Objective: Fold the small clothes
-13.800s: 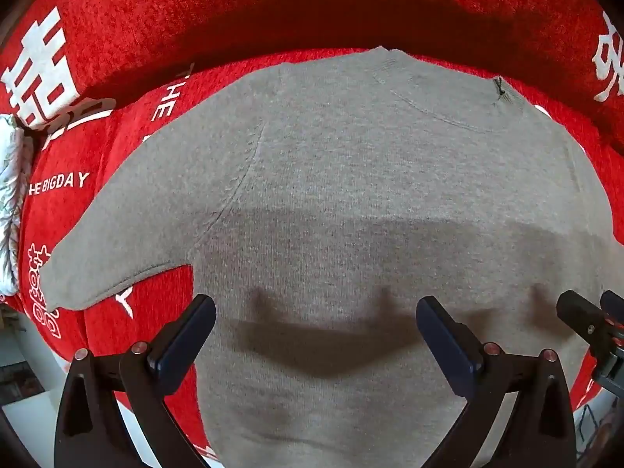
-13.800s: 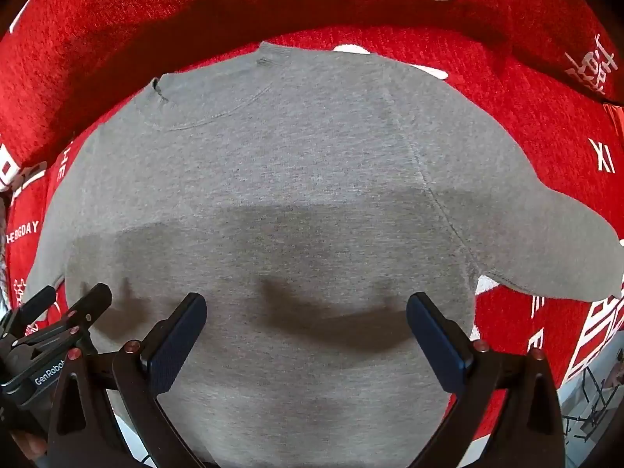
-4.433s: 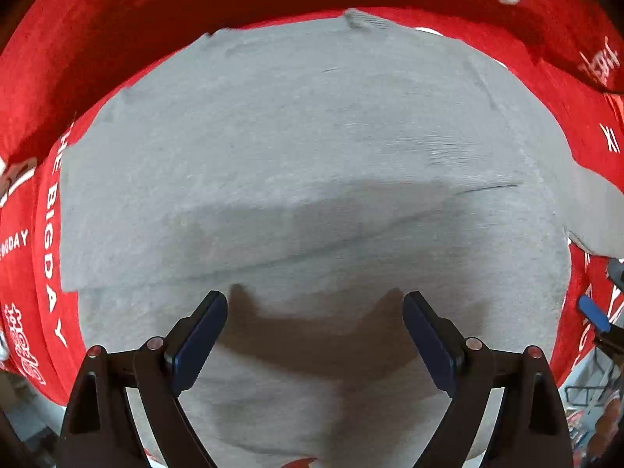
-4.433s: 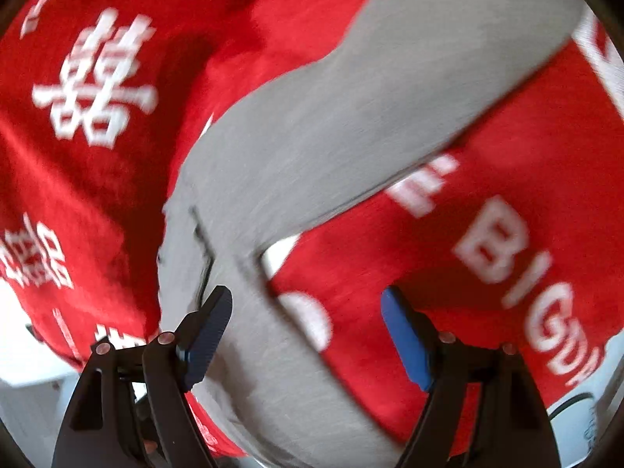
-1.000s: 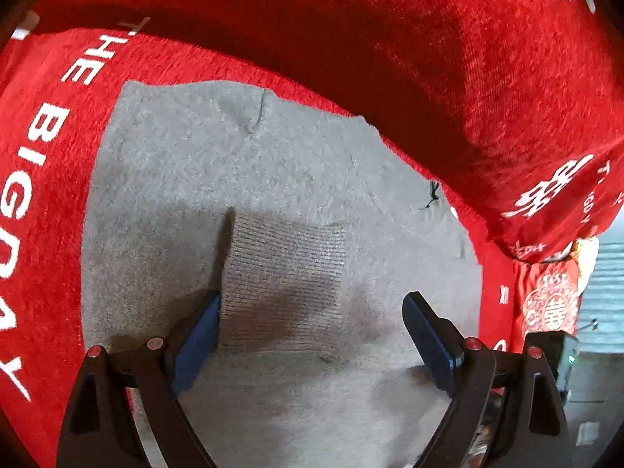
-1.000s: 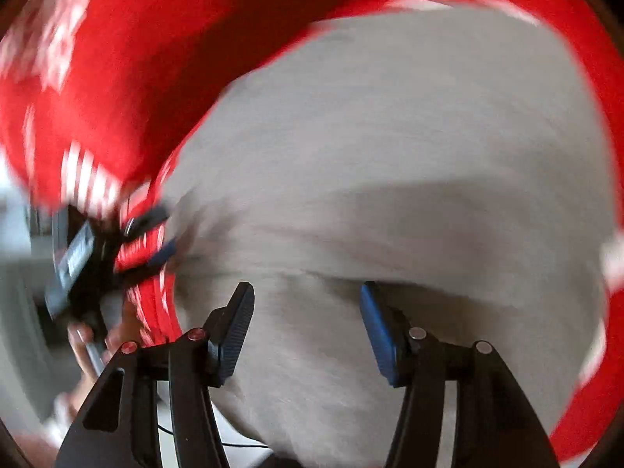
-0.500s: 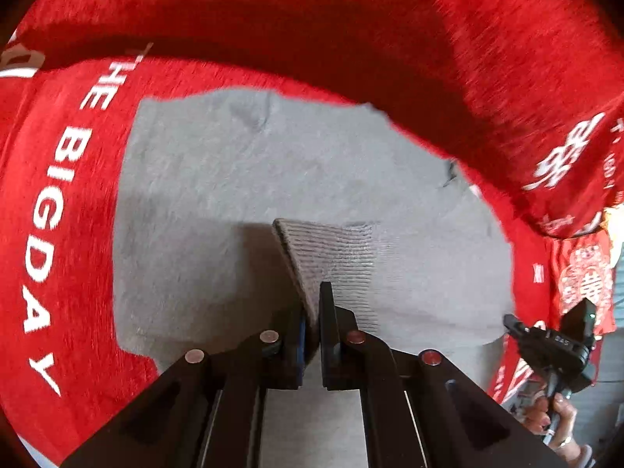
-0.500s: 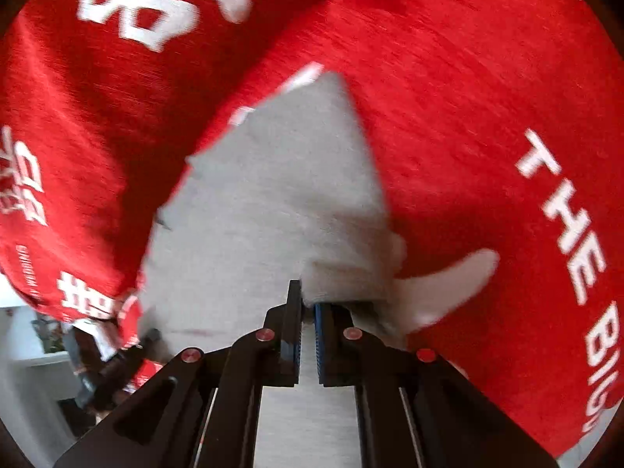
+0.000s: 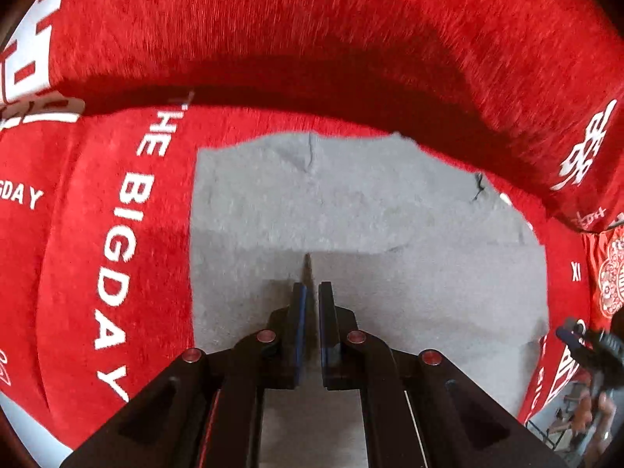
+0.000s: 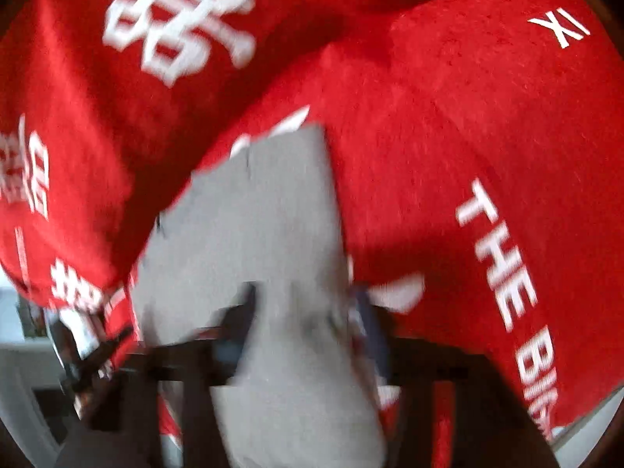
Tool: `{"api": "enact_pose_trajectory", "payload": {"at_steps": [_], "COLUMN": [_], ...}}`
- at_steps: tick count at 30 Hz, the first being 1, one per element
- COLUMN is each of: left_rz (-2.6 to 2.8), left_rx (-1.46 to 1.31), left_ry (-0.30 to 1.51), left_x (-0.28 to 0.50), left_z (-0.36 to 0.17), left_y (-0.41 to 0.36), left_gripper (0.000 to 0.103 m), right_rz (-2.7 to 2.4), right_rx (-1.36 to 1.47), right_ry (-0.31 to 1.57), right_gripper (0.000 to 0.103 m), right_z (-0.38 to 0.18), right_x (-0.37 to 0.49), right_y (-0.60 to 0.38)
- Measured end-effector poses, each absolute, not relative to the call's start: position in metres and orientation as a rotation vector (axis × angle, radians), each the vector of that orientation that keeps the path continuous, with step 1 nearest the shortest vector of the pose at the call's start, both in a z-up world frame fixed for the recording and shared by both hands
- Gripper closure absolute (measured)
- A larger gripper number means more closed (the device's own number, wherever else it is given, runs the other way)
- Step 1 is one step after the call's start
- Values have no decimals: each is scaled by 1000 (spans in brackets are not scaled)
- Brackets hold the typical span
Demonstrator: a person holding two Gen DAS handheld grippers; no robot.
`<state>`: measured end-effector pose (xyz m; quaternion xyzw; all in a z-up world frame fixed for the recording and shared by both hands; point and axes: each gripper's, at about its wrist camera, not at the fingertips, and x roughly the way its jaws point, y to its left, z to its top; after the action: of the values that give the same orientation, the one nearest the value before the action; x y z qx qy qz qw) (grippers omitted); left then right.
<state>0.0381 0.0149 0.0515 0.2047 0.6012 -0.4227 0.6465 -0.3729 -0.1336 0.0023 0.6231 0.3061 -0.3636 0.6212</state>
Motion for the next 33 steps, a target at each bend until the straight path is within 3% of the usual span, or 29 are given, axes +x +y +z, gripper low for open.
{"api": "enact_pose_trajectory", "payload": {"at_steps": [3,4,5,6,11,18,25,30,33], "left_rz": [-993,-999,-1001,-999,-967,-915,-865,-843,-832], "left_rx": [487,501,523,534,628,670,673,727,742], "left_ry": [1358,1359,1363,1365,1335,1310,1338,1327,1319], "left_x": [30,26,21,15,-10,-7,0,-12,-16], "left_z": [55,54,50,45,20,17,24,14,15], "left_y": [7,5,1,-7,-20,-14,8,5,2], "left_gripper": [97,97,97,97,97,97,97,96,96], "right_rz": [-820,-821,-807,-788,-863,-929,-826,-817,-818], "right_rx": [1535,1548,1514,1489,1220,1260,1083,1096,1120], "right_ry": [746,757,755,771,986,963,997,1103,1071], "right_gripper": [40,50,86,94,95,93,89,90,90], "right_z": [-36,-42,-38,-33,-28,-18,19,-16,-16], "right_x": [-357,-354,-347,-345,-322,-338,-303,-280,-288], "right_y": [-160,-164,-170,-171,-172,-160,-120,-111,-110]}}
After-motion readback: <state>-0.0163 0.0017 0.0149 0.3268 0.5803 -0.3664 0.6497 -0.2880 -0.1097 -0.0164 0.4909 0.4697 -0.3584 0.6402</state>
